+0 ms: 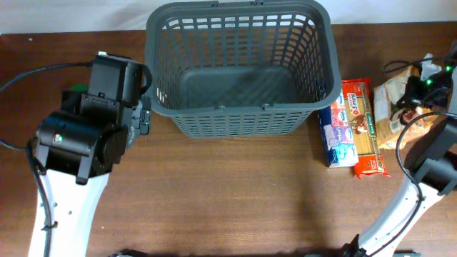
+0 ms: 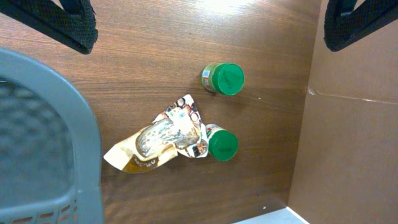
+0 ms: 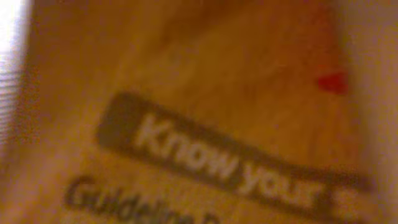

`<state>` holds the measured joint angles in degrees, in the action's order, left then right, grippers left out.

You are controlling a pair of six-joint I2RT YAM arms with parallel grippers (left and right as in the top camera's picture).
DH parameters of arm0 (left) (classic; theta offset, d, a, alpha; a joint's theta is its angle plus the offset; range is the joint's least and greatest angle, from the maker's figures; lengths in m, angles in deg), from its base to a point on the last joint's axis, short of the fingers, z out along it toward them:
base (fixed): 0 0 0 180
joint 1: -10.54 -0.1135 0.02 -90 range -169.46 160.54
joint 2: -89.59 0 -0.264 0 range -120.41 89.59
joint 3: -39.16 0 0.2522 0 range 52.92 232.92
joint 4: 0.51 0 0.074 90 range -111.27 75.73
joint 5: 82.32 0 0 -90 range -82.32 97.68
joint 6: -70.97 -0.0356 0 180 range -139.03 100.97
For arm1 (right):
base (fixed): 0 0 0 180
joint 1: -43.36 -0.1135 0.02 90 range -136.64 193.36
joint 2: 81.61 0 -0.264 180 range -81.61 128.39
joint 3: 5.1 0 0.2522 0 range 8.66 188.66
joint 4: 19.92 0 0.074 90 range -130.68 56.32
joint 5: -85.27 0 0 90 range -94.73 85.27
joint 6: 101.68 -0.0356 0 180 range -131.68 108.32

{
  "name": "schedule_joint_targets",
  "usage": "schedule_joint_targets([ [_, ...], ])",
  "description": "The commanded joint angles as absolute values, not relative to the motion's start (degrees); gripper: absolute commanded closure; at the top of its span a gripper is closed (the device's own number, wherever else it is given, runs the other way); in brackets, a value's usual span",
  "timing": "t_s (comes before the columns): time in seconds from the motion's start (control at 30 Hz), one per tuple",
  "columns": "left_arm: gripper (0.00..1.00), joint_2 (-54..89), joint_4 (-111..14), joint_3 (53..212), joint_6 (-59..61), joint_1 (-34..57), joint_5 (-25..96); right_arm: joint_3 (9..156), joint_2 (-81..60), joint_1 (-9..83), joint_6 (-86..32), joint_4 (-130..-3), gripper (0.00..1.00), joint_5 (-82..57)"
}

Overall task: Pack container
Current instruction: 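Grasp the large tan snack bag with the right gripper, then lower the tan bag into the basket's right side and release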

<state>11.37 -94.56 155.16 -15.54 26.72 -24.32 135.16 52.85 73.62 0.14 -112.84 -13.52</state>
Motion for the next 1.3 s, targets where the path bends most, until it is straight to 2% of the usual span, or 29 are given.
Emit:
schedule_joint_targets([
  [0.0,0.01,11.07,-94.41,155.33,-15.59,26.39,-25.55,145.21,44.65,72.22,-5.19,-112.6,0.96,-12.63],
  [0.13,0.01,11.07,-94.43,155.33,-15.61,26.39,-25.55,154.39,37.5,70.1,-6.22,-112.57,0.96,-12.65],
  [0.3,0.01,11.05,-94.41,155.33,-15.59,26.39,-25.55,163.42,29.44,62.72,-5.89,-112.18,0.96,-13.11],
  [0.5,0.01,11.07,-94.43,155.33,-15.59,26.39,-25.55,168.99,22.29,43.0,3.26,-106.65,0.96,-16.96],
  [0.67,0.01,11.05,-94.41,155.33,-15.59,26.39,-25.55,168.95,22.82,30.76,3.22,-102.96,0.96,-16.06],
  [0.83,0.01,11.05,-94.43,155.33,-15.59,26.39,-25.55,168.12,27.56,25.54,-7.36,-104.07,0.96,-7.34],
  [1.0,0.01,11.05,-94.43,155.33,-15.59,26.39,-25.55,164.97,33.18,23.35,-18.81,-104.95,0.96,-5.74],
  [1.17,0.01,11.05,-94.43,155.33,-15.59,26.39,-25.55,162.42,37.13,20.66,-44.08,-113.38,0.96,12.64],
  [1.27,0.01,11.07,-94.43,155.33,-15.59,26.39,-25.55,160.43,38.16,19.61,-46.48,-114.76,0.96,14.23],
])
